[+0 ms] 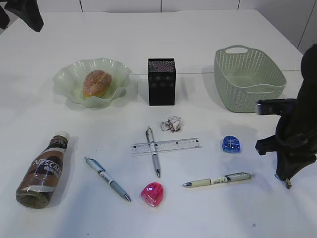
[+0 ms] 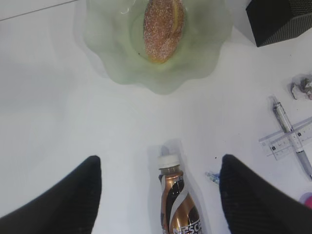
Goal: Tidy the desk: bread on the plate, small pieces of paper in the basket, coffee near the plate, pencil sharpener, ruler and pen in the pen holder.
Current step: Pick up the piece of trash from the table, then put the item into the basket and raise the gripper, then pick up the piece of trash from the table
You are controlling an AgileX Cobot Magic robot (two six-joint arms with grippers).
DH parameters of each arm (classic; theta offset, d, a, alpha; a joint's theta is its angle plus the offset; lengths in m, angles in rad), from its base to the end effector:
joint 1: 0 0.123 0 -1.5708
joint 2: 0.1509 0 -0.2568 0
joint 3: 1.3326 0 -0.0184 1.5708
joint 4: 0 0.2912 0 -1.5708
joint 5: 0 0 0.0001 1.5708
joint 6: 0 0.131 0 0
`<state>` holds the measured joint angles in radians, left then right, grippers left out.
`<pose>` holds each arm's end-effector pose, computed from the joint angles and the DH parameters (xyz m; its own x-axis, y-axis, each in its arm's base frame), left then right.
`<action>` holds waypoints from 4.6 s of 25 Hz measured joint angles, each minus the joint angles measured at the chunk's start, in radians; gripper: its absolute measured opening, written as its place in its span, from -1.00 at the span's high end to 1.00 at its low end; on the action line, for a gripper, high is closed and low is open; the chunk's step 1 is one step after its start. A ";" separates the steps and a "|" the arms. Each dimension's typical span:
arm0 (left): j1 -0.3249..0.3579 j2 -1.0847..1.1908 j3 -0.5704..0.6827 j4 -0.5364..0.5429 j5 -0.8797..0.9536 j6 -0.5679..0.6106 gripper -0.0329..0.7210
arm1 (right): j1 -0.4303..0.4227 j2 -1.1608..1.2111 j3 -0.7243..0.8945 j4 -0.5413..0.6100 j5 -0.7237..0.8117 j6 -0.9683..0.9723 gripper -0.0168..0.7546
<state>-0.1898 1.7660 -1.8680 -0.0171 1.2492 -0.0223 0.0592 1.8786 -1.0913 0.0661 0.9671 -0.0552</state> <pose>0.4254 -0.0839 0.3231 -0.8617 0.1373 -0.4884 0.1726 0.9846 -0.0277 0.3347 0.0270 0.0495 -0.9926 -0.0765 0.0942 -0.0714 0.9959 0.0558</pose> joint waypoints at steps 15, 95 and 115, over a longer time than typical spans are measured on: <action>0.000 0.000 0.000 -0.009 0.000 0.000 -0.49 | 0.001 -0.040 -0.384 -0.015 0.181 0.074 0.88; 0.000 -0.027 0.000 -0.026 0.000 0.000 -0.49 | 0.214 0.220 -1.014 0.011 0.282 0.108 -0.29; 0.000 -0.027 0.000 -0.037 0.000 0.000 -0.49 | 0.242 0.438 -1.012 0.094 0.278 0.116 -0.29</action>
<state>-0.1898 1.7394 -1.8680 -0.0545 1.2492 -0.0223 0.3009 2.3171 -2.1031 0.1603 1.2449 0.0611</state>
